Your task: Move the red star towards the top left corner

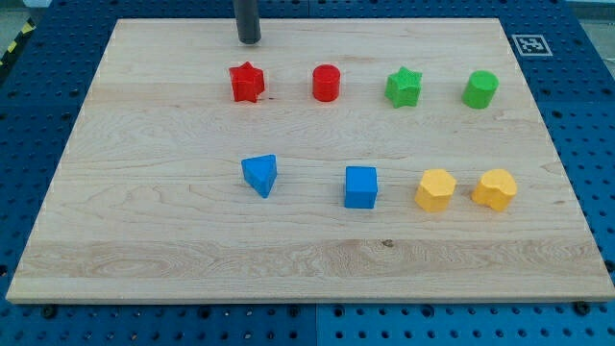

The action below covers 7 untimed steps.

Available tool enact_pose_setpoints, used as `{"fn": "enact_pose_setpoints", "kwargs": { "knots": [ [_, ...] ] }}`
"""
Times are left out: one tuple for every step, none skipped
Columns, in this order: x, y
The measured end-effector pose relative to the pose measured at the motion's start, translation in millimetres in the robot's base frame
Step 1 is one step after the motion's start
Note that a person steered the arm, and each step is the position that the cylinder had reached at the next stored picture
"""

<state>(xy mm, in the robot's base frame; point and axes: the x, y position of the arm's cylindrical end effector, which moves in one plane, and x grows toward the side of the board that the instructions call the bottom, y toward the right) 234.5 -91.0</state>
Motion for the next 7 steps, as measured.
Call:
{"fn": "enact_pose_setpoints", "kwargs": {
  "knots": [
    [0.0, 0.6],
    [0.0, 0.5],
    [3.0, -27.1],
    [21.1, -83.5],
    [75.4, -105.2],
    [140.1, -81.0],
    [150.5, -12.9]
  ]
}}
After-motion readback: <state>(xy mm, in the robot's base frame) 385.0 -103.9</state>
